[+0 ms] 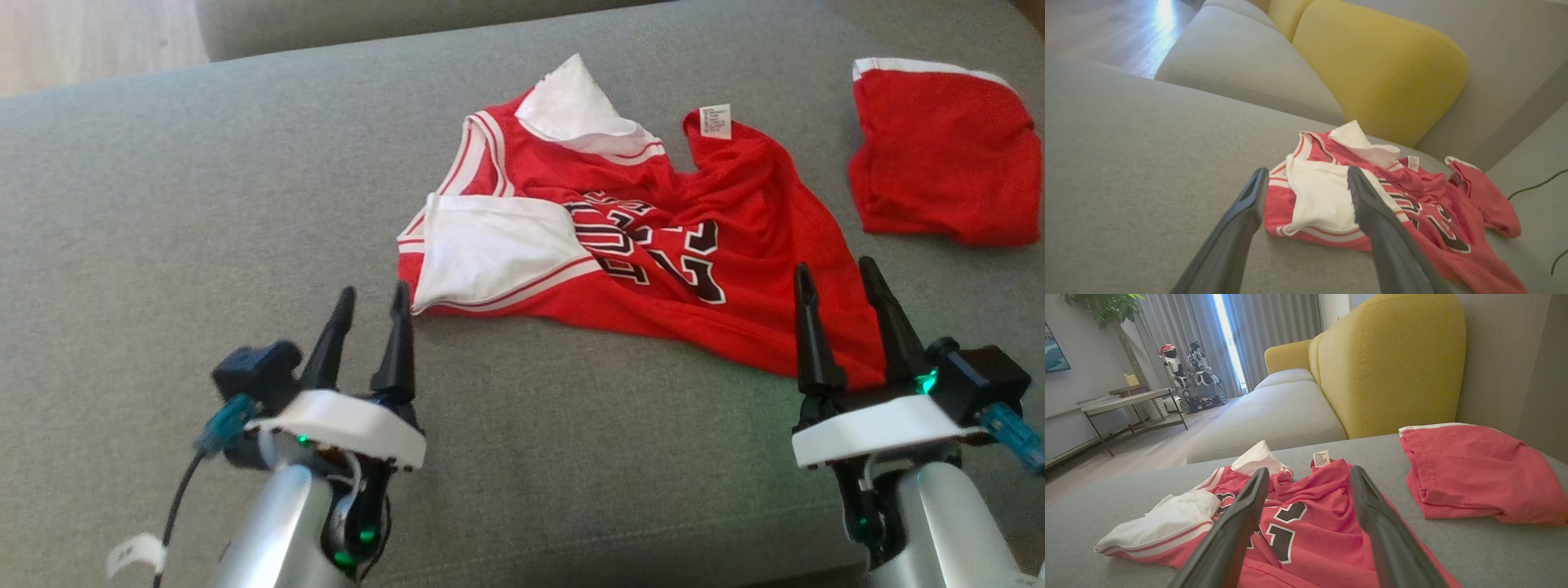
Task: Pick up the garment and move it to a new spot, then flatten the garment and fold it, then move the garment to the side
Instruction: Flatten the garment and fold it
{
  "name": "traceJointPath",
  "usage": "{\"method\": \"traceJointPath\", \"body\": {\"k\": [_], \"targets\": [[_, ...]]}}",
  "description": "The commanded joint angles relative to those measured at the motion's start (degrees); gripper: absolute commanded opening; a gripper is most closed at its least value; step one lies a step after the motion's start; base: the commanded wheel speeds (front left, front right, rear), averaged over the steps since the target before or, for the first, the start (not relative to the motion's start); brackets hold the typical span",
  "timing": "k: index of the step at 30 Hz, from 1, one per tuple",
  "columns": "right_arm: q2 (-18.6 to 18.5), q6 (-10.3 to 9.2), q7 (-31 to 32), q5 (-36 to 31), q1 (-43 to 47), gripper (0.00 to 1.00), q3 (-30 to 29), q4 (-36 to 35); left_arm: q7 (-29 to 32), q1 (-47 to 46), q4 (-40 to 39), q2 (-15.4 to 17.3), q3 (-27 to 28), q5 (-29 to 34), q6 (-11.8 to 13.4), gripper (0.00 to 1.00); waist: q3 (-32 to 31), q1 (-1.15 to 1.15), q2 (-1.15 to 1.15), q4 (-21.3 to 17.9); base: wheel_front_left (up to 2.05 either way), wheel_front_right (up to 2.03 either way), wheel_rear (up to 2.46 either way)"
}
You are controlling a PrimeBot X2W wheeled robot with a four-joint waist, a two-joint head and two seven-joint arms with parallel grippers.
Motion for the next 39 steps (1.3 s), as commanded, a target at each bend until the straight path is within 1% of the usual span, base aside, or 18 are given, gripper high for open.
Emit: {"method": "traceJointPath", "body": {"k": [1,4,7,8,9,14,19,25,32,33,34,35,36,39], "targets": [[-0.78,-0.04,-0.74,0.47,-2.17,1.0,1.67,-1.73,-0.7,-4.74,-0.55,0.42,1.11,0.82,-0.23,1.0,0.81,0.0,0.0,-0.74,0.0,0.0,0.0],[-0.92,-0.04,-0.86,0.51,-2.78,1.0,2.26,-1.74,-0.7,-8.65,4.41,0.42,0.04,1.04,0.23,1.0,2.03,0.0,0.0,-1.88,0.0,0.0,0.0],[-0.9,-0.04,-1.08,0.59,-3.43,1.0,3.03,-1.7,-0.7,-13.78,11.03,0.42,-0.92,0.68,0.8,1.0,3.45,0.0,0.0,-3.28,0.0,0.0,0.0],[-0.9,-0.04,-1.08,0.59,-3.43,1.0,3.03,-1.7,-0.7,-13.78,11.03,0.42,-0.92,0.68,0.8,1.0,3.45,0.0,0.0,-3.28,0.0,0.0,0.0],[-0.86,-0.04,-1.16,0.64,-3.62,1.0,3.26,-1.68,-0.66,-15.69,13.4,0.42,-1.27,0.82,0.93,1.0,3.93,0.0,0.0,-3.76,0.0,0.0,0.0],[-0.67,-0.04,-1.7,0.89,-4.58,1.0,4.15,-1.04,0.45,-24.48,24.31,0.72,-1.9,2.42,1.93,1.0,6.21,0.0,0.0,-6.17,0.0,0.0,0.0],[-0.3,-0.04,-2.54,1.3,-5.7,1.0,4.34,-0.2,1.09,-30.86,32.99,1.74,-2.63,4.04,2.58,1.0,8.31,0.0,0.0,-8.05,0.0,0.0,0.0],[0.12,-0.04,-3.45,1.48,-6.58,1.0,4.14,1.06,0.39,-35.35,39.8,2.36,-3.04,4.79,2.26,1.0,9.85,0.0,0.0,-9.0,0.0,0.0,0.0],[0.42,-0.04,-4.16,1.43,-7.2,1.0,3.71,2.54,-0.44,-37.26,43.17,1.93,-3.79,5.22,0.87,1.0,10.28,0.0,0.0,-8.95,0.0,0.0,0.0],[0.46,-0.04,-4.23,1.38,-7.27,1.0,3.63,2.75,-0.51,-37.38,43.26,1.83,-3.99,5.38,0.63,0.69,10.27,0.0,0.0,-8.84,0.0,0.0,0.0],[0.49,-0.04,-4.29,1.34,-7.34,1.0,3.57,2.95,-0.57,-37.44,43.3,1.74,-4.15,5.5,0.43,0.34,10.23,0.0,0.0,-8.72,0.0,0.0,0.0],[0.52,-0.04,-4.33,1.28,-7.41,1.0,3.5,3.14,-0.61,-37.47,43.27,1.64,-4.29,5.63,0.28,0.02,10.17,0.0,0.0,-8.59,0.0,0.0,0.0],[0.55,-0.04,-4.36,1.21,-7.49,1.0,3.43,3.31,-0.64,-37.5,43.1,1.54,-4.45,5.82,0.26,0.0,10.08,0.0,0.0,-8.42,0.0,0.0,0.0],[0.6,-0.04,-4.4,0.96,-7.63,1.0,3.24,3.67,-0.67,-37.19,41.38,1.32,-4.45,6.34,0.42,0.0,9.68,0.0,0.0,-7.8,0.0,0.0,0.0]]}}
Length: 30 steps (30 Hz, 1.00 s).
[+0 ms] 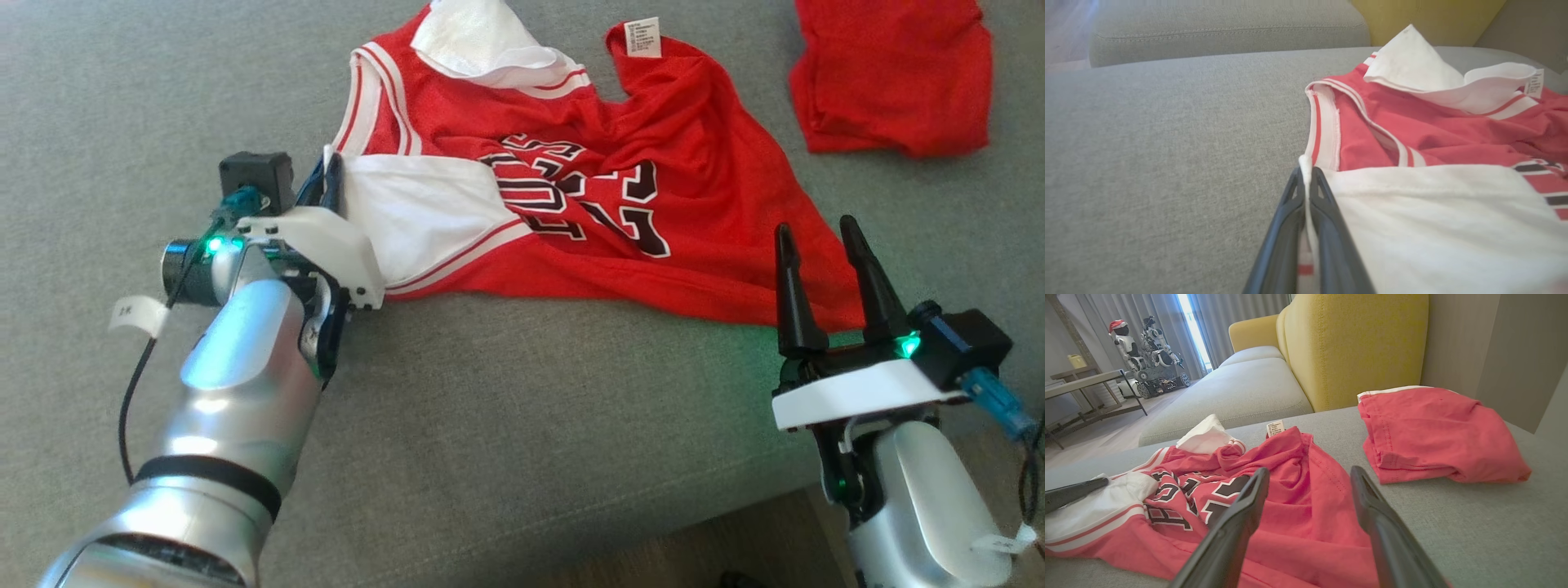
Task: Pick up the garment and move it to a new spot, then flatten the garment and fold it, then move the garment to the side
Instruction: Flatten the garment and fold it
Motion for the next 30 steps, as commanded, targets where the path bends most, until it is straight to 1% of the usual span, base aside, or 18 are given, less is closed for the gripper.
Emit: {"method": "traceJointPath", "body": {"k": [1,6,13,14,23,25,28,30], "targets": [[0.36,-0.04,-0.84,-0.13,-1.51,1.0,0.76,-1.31,-0.74,-2.17,-2.39,0.97,1.24,0.66,-0.01,0.0,-0.38,0.0,0.0,0.47,0.0,0.0,0.0],[0.23,-0.04,-0.66,-0.53,-1.48,1.0,0.59,-1.18,-0.75,-1.05,-5.54,1.52,3.11,1.05,0.92,0.0,-1.3,0.0,0.0,1.77,0.0,0.0,0.0],[-0.5,-0.04,0.12,-1.06,-1.26,1.0,0.46,-1.79,-0.76,-0.04,-10.15,3.59,8.26,1.04,2.47,0.0,-2.51,0.0,0.0,4.23,0.0,0.0,0.0],[-0.5,-0.04,0.12,-1.06,-1.26,1.0,0.46,-1.79,-0.76,-0.04,-10.15,3.59,8.26,1.04,2.47,0.0,-2.51,0.0,0.0,4.23,0.0,0.0,0.0],[-0.91,-0.04,1.02,-1.3,-0.33,1.0,0.22,-2.48,-0.76,5.1,-12.35,6.28,14.23,1.26,3.15,0.0,-5.22,0.0,0.0,7.76,0.0,0.0,0.0],[-0.92,-0.04,1.27,-1.34,-0.03,1.0,0.2,-2.58,-0.76,6.76,-13.02,6.55,15.63,1.28,3.58,0.0,-5.9,0.0,0.0,8.53,0.0,0.0,0.0],[-1.01,-0.04,1.74,-1.44,0.28,1.0,0.15,-3.06,-0.76,8.76,-13.98,7.07,17.47,1.44,3.58,0.0,-6.29,0.0,0.0,9.54,0.0,0.0,0.0],[-1.16,-0.04,2.03,-1.52,0.54,1.0,0.08,-3.32,-0.76,10.09,-14.5,6.68,17.99,1.83,3.44,0.0,-6.59,0.0,0.0,10.16,0.0,0.0,0.0]]}}
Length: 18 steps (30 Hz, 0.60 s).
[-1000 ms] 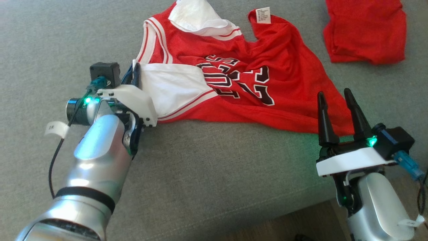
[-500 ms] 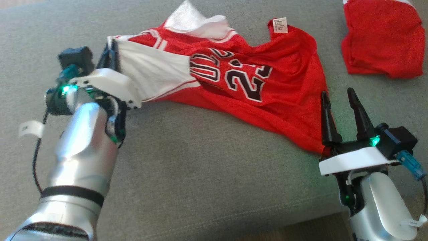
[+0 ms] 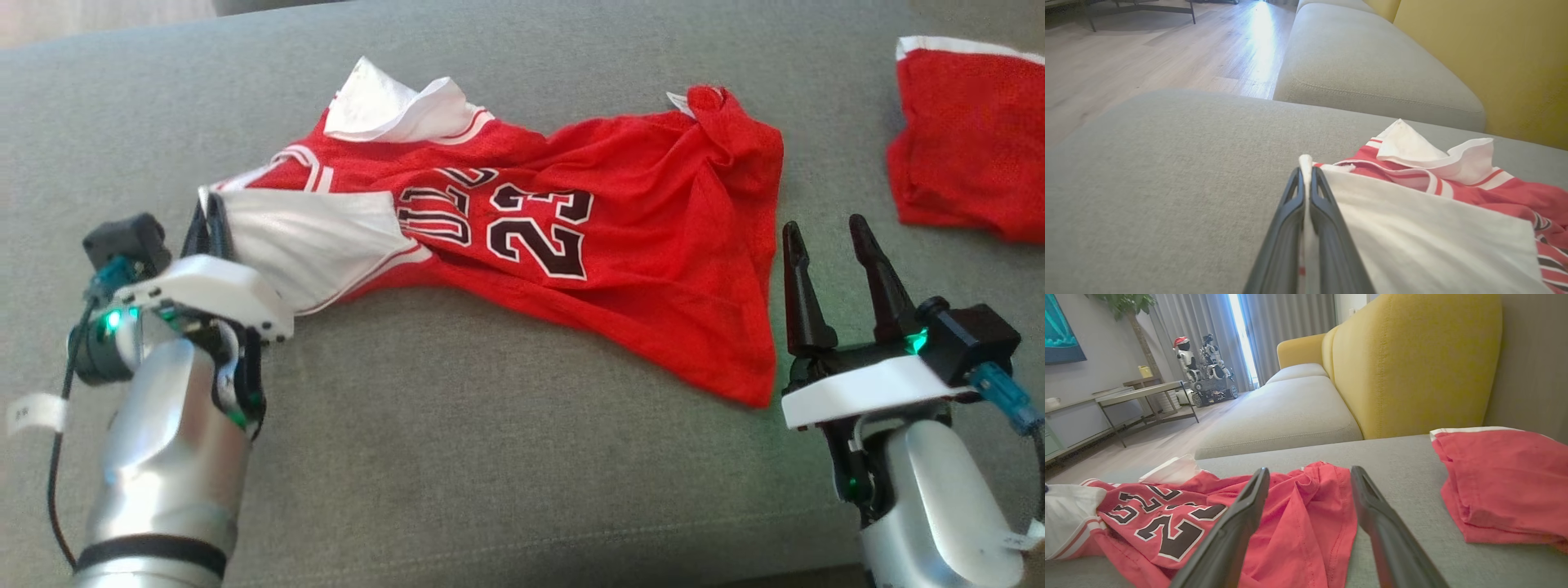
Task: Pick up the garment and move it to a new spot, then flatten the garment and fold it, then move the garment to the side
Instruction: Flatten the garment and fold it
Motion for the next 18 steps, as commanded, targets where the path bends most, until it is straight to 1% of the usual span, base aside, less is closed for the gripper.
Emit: {"method": "traceJointPath", "body": {"k": [1,5,6,7,8,12,18], "targets": [[-0.75,-0.04,0.16,-0.4,0.33,1.0,1.11,-2.23,-0.75,-0.47,-2.0,1.71,1.99,0.7,0.19,0.0,-0.56,0.0,0.0,0.67,0.0,0.0,0.0],[-0.81,-0.04,0.81,-0.58,0.64,1.0,1.11,-2.48,-0.75,1.59,-2.23,0.57,2.4,1.37,-0.31,0.0,-1.18,0.0,0.0,1.27,0.0,0.0,0.0],[-0.78,-0.04,0.96,-0.61,0.68,1.0,1.15,-2.56,-0.75,1.93,-2.08,0.34,2.53,1.41,-0.55,0.03,-1.36,0.0,0.0,1.35,0.0,0.0,0.0],[-0.75,-0.04,1.11,-0.64,0.74,1.0,1.18,-2.62,-0.75,2.2,-1.92,0.1,2.66,1.43,-0.81,0.41,-1.53,0.0,0.0,1.4,0.0,0.0,0.0],[-0.72,-0.04,1.23,-0.65,0.8,1.0,1.2,-2.67,-0.75,2.42,-2.05,-0.15,2.74,1.53,-1.13,1.0,-1.7,0.0,0.0,1.44,0.0,0.0,0.0],[-0.59,-0.04,1.48,-0.62,1.33,1.0,1.06,-2.7,-0.75,3.89,-5.53,-0.94,4.15,2.29,-2.04,1.0,-2.61,0.0,0.0,1.65,0.0,0.0,0.0],[-0.35,-0.04,1.5,-0.6,2.6,1.0,0.42,-2.63,-0.75,8.21,-13.6,-2.08,6.88,3.17,-3.75,1.0,-3.98,0.0,0.0,2.32,0.0,0.0,0.0]]}}
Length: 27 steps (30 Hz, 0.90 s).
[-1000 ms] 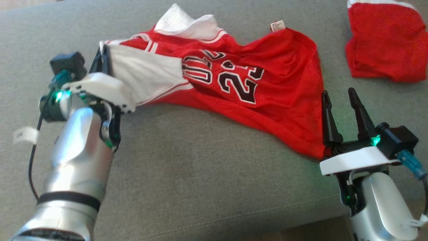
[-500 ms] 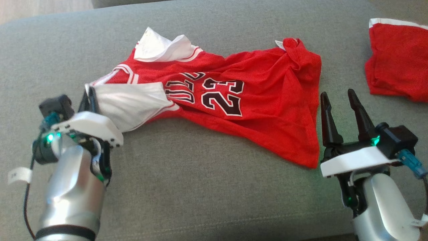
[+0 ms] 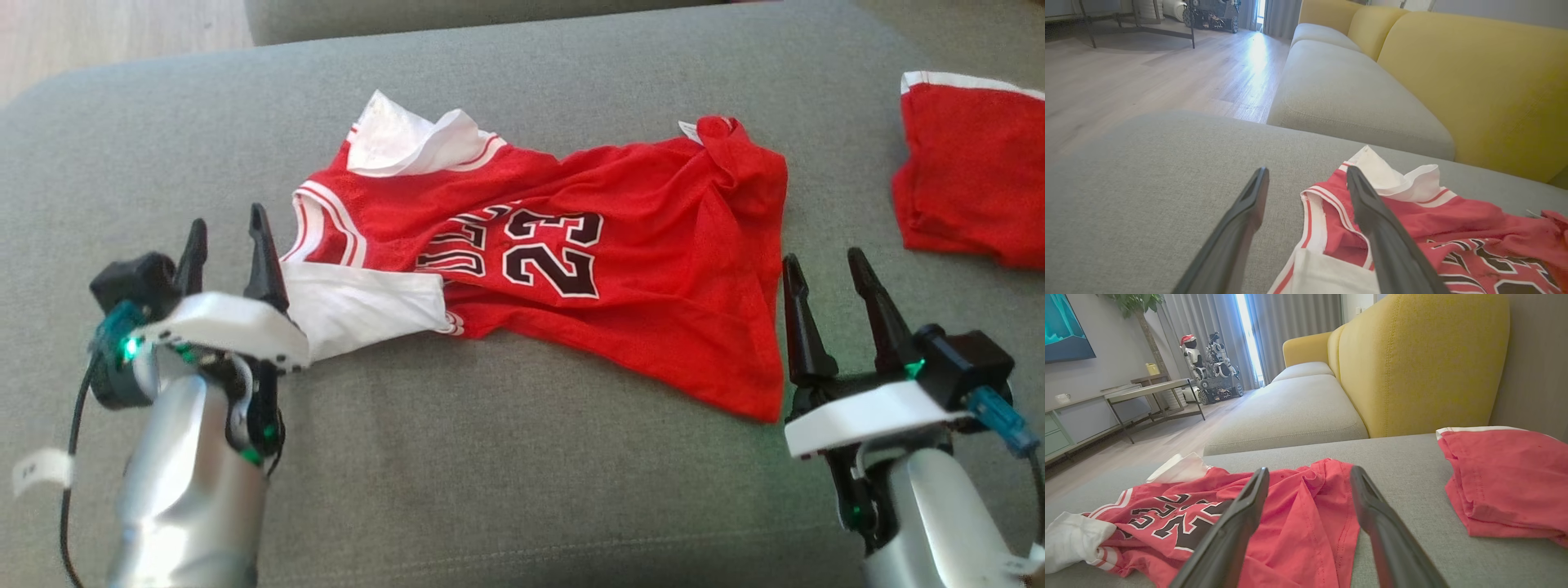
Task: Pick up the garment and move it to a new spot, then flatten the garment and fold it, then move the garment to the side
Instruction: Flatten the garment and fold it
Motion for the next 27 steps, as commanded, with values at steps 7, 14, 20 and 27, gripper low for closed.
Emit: {"method": "traceJointPath", "body": {"k": [7,14,20,27], "targets": [[0.19,-0.04,-0.33,0.11,1.22,1.0,0.75,-2.16,-0.71,8.77,-12.67,-1.0,4.59,-0.62,-2.51,1.0,-1.56,0.0,0.0,1.06,0.0,0.0,0.0],[0.52,-0.04,-0.62,0.38,1.74,1.0,0.82,-1.91,-0.71,14.5,-16.17,-1.35,1.36,-4.01,-2.27,1.0,-1.53,0.0,0.0,1.12,0.0,0.0,0.0],[0.71,-0.04,-0.69,0.56,0.9,1.0,1.81,-1.85,-0.71,13.5,-15.23,-1.36,-0.44,-3.44,-1.08,1.0,-0.7,0.0,0.0,0.0,0.0,0.0,0.0],[0.78,-0.04,-1.12,0.74,0.66,1.0,2.4,-0.94,-0.71,9.22,-7.34,-0.99,-0.93,-1.16,-0.89,1.0,0.06,0.0,0.0,-1.5,0.0,0.0,0.0]]}}
